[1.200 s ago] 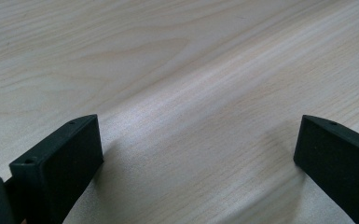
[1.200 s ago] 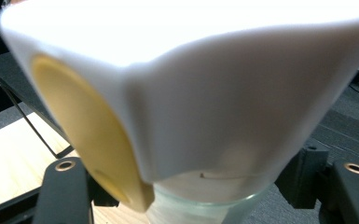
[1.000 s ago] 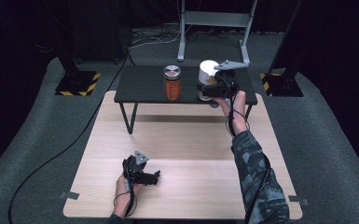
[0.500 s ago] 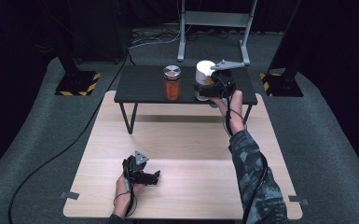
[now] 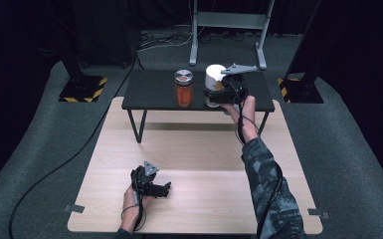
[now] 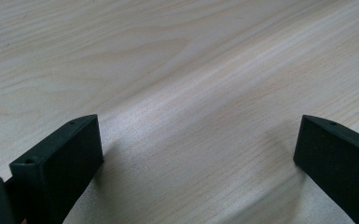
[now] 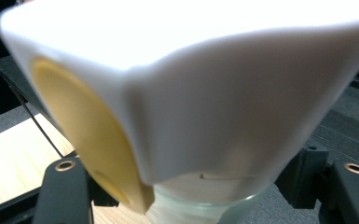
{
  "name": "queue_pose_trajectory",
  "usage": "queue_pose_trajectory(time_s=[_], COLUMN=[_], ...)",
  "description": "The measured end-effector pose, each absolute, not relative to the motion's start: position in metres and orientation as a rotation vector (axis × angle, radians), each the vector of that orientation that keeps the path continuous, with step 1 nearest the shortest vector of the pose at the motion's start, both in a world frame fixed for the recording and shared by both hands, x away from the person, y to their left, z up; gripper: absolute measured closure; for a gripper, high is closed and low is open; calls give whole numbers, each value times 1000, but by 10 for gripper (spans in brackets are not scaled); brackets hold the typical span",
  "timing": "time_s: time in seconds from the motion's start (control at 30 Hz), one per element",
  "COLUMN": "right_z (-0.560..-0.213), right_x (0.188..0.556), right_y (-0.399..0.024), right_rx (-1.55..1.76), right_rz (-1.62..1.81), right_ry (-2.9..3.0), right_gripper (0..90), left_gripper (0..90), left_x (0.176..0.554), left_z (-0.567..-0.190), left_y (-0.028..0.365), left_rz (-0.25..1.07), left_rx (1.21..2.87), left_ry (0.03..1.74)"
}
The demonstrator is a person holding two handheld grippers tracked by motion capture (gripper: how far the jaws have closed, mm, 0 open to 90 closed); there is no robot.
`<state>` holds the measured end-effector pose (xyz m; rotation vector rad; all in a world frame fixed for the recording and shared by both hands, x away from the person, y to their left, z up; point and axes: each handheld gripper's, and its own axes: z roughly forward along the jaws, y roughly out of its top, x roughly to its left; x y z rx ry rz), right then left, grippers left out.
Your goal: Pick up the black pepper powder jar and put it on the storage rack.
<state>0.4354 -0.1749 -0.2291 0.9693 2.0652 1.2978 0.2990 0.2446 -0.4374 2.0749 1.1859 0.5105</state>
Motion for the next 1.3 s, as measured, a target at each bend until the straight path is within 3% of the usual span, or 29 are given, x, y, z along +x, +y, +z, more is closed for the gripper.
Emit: queue_pose_trajectory(time_s=[1.3], right_z=[-233], right_x=[442], right_y=[-174], right_rx=[996], right_rz=[1313], right_ry=[2066], right_gripper=[293], left_gripper=[6], left_x=[299], left_z=[-437], left_y=[245], left_rz=[511], left_rx=[2077], left_ry=[1182])
